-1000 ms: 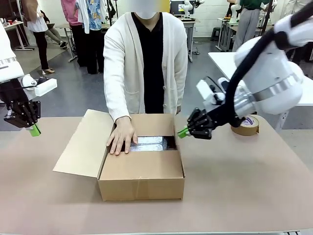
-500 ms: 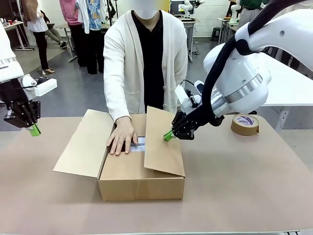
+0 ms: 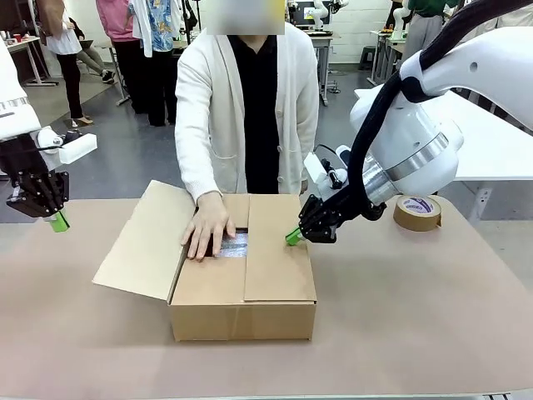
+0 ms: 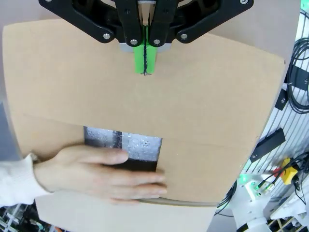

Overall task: Wrap the clocks to prevent damage.
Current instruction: Push the right (or left) flap of the Package Box to close it.

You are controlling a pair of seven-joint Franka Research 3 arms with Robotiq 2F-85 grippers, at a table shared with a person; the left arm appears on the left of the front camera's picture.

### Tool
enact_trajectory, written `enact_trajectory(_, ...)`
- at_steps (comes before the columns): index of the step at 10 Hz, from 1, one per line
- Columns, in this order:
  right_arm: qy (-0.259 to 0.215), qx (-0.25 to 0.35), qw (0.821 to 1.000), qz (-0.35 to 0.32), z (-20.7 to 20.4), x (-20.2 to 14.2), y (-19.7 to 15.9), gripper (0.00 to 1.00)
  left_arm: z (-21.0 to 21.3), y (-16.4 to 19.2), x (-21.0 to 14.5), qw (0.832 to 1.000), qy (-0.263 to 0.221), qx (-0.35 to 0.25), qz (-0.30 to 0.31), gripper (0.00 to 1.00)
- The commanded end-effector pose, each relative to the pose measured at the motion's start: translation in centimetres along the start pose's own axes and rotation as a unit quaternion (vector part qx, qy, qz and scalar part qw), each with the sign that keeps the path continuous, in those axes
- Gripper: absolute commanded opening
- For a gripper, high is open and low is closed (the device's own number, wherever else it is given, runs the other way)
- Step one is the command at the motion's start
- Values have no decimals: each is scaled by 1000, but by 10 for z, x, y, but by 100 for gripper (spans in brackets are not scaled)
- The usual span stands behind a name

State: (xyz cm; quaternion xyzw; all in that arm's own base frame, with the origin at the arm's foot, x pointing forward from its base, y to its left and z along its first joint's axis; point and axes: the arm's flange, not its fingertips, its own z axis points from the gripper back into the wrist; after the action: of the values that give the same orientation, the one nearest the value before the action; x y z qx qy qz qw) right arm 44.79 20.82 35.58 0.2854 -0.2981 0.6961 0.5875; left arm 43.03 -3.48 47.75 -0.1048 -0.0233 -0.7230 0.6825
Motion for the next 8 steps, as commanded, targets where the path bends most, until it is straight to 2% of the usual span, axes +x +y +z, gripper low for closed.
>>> enact_trajectory(1, 15, 4, 1000, 0, -6, -28, -1, 1, 0, -1, -1, 1000, -11, 0, -5, 0)
enact_trajectory(3, -13, 3, 999, 31, 2, -30, 2, 1, 0, -1, -1, 1000, -11, 0, -5, 0)
enact_trajectory(4, -6, 1, 1000, 0, 2, -2, 0, 1, 0, -1, -1, 1000, -11, 0, -5, 0)
enact_trajectory(8, -6, 1, 1000, 0, 2, -2, 0, 1, 0, -1, -1, 1000, -11, 0, -5, 0)
